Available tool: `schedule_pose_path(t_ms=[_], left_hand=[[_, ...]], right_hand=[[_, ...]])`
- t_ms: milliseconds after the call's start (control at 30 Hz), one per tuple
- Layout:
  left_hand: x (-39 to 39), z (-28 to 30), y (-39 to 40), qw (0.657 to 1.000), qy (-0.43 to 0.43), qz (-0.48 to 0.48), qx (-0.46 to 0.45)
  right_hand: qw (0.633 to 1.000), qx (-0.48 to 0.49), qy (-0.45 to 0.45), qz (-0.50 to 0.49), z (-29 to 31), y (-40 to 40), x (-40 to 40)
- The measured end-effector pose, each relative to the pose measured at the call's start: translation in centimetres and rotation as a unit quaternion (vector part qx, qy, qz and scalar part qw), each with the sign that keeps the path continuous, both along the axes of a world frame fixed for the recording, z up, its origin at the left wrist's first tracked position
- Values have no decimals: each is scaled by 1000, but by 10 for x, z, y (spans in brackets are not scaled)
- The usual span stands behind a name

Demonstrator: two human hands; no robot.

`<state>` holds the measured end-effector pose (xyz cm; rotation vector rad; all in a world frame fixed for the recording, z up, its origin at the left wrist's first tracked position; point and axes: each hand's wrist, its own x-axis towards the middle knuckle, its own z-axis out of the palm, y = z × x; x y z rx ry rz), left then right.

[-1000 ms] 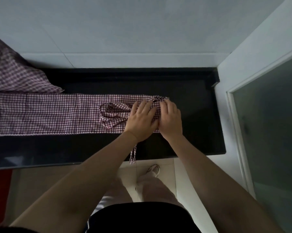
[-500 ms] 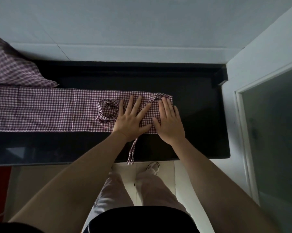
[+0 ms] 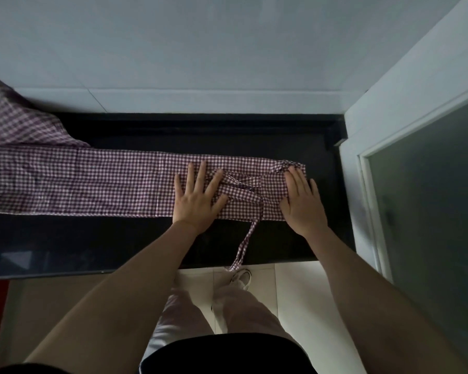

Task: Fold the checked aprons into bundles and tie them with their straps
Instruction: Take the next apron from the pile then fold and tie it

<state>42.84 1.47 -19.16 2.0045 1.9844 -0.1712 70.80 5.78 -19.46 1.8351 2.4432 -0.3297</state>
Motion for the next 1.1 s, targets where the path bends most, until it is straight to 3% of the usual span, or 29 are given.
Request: schedule_pose_path(t_ms=[167, 333, 400, 567, 667, 767, 833, 933, 1033, 1100], left_hand=[[10, 14, 4, 999, -25, 5, -39], [-26, 44, 7, 978, -164, 120, 58], [-69, 46, -5, 968, -140, 190, 80], [-185, 36, -44, 946, -61, 318, -3], [-239, 33, -64, 952, -34, 302, -27], [-269, 36, -67, 955, -48, 292, 31], [-288, 41, -66, 932, -45, 353, 71], [-311, 47, -61, 870, -76, 486, 33], [-324, 49, -50, 824, -163, 542, -5], [-329, 51, -44, 781, -272, 562, -31]], right_hand=[[994, 58, 22, -94, 23, 3, -46], [990, 113, 85, -6, 41, -1, -123], [990, 98, 100, 28, 44, -8, -167], [992, 43, 86, 83, 41, -42, -277], [995, 10, 63, 79, 41, -60, -343], [995, -86, -5, 55, 39, -67, -377], [991, -113, -43, 56, 38, -65, -384], [988, -136, -54, 57, 42, -57, -373], [985, -153, -67, 54, 45, -52, -358], [985, -151, -70, 52, 48, -54, -351]])
